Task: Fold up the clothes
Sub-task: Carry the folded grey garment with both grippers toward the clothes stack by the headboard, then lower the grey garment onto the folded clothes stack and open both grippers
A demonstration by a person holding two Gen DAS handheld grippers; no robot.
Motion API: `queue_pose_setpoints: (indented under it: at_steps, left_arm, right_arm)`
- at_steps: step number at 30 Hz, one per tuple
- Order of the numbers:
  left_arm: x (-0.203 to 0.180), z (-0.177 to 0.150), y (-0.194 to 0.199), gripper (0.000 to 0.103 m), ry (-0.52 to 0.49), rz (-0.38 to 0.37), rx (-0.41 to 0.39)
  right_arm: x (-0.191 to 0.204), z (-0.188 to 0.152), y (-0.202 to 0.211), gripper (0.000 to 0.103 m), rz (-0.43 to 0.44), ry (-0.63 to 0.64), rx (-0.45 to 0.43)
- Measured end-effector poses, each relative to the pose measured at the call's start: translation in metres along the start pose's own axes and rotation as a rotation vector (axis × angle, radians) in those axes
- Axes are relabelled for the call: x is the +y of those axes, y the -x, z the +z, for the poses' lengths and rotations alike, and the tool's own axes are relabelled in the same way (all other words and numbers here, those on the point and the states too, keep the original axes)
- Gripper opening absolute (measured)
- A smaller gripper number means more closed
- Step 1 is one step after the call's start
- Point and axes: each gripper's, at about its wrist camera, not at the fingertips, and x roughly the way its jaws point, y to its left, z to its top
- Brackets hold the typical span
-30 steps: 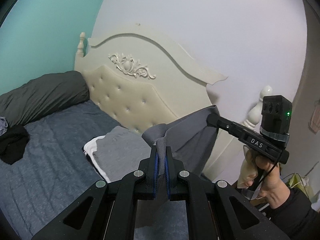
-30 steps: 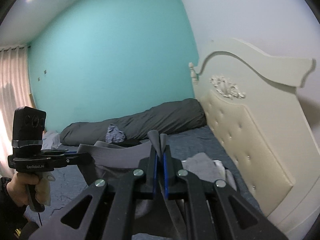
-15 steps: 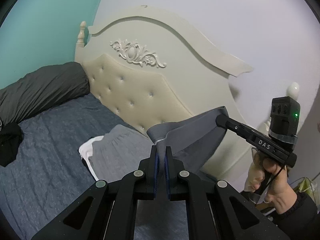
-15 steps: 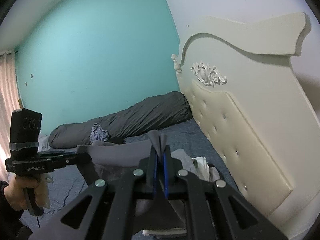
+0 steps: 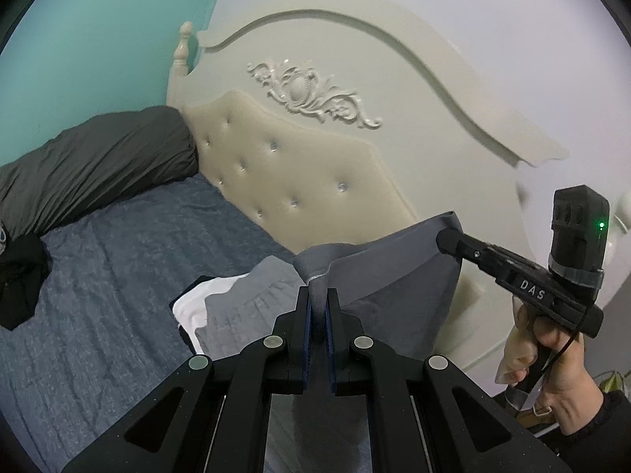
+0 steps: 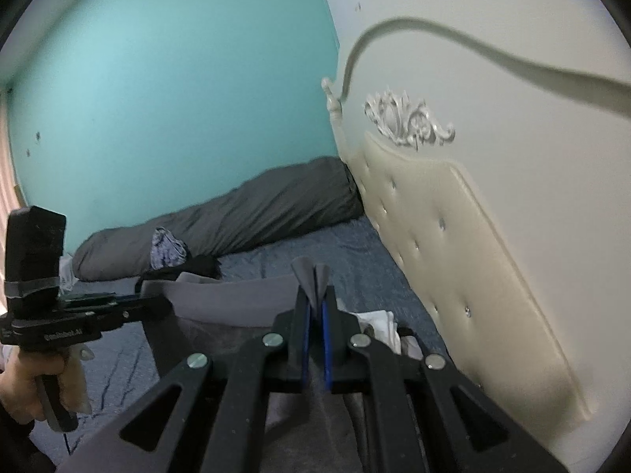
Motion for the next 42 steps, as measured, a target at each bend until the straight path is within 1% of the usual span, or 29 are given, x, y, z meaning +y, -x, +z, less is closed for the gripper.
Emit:
queue_pose_setpoints:
  at_steps: [4,8,14,20,24,27,28,31,32,33,34,35,36,37,38,41,42]
  left_arm:
    - [0.019,0.003,-0.023,0.006,0.031,0.018,0.029]
    - [0.038,0.001,-0.044,0.006,0.071,0.011,0.055]
    - [0.068,-0.011,-0.080,0.006,0.136,-0.002,0.110]
    - [0.100,-0.030,-0.113,0.006,0.218,-0.024,0.162]
    - [0.109,-0.045,-0.128,0.007,0.212,-0.008,0.196]
    - [0.115,-0.053,-0.134,0.007,0.226,-0.001,0.199]
    - [0.115,-0.054,-0.135,0.009,0.222,0.005,0.199]
    - [0.115,-0.055,-0.135,0.021,0.206,0.025,0.194]
    - [0.116,-0.055,-0.134,0.025,0.208,0.023,0.191]
    - [0.117,-0.053,-0.131,0.027,0.207,0.023,0.181]
    - [0.118,-0.052,-0.126,0.032,0.208,0.027,0.165]
    - [0.121,-0.051,-0.121,0.035,0.218,0.026,0.153]
    - [0.124,-0.050,-0.116,0.037,0.232,0.036,0.143]
    - [0.127,-0.048,-0.111,0.040,0.246,0.048,0.132]
    - [0.127,-0.047,-0.107,0.040,0.248,0.047,0.121]
    - [0.125,-0.045,-0.097,0.040,0.236,0.040,0.094]
    - [0.121,-0.044,-0.097,0.039,0.216,0.025,0.096]
  right_arm:
    - [-0.001,-0.001,-0.030,0.005,-0.014,0.020,0.047]
    - [-0.005,0.001,-0.058,0.005,-0.026,0.018,0.086]
    - [-0.012,-0.002,-0.104,0.005,-0.057,0.041,0.182]
    - [-0.015,-0.018,-0.143,0.005,-0.102,0.070,0.274]
    - [-0.018,-0.026,-0.163,0.005,-0.116,0.079,0.329]
    - [-0.016,-0.031,-0.173,0.005,-0.128,0.087,0.360]
    - [-0.016,-0.032,-0.177,0.005,-0.134,0.085,0.366]
    - [-0.019,-0.033,-0.179,0.007,-0.149,0.066,0.360]
    - [-0.021,-0.033,-0.178,0.009,-0.153,0.059,0.356]
    - [-0.024,-0.032,-0.176,0.014,-0.155,0.051,0.345]
    - [-0.026,-0.031,-0.173,0.018,-0.155,0.040,0.333]
    - [-0.029,-0.030,-0.170,0.029,-0.153,0.026,0.320]
    - [-0.033,-0.028,-0.164,0.044,-0.147,-0.001,0.302]
    - [-0.037,-0.026,-0.158,0.050,-0.140,-0.026,0.283]
    - [-0.041,-0.024,-0.154,0.051,-0.132,-0.044,0.265]
    - [-0.048,-0.016,-0.136,0.051,-0.096,-0.090,0.200]
    - [-0.047,-0.014,-0.131,0.038,-0.069,-0.088,0.187]
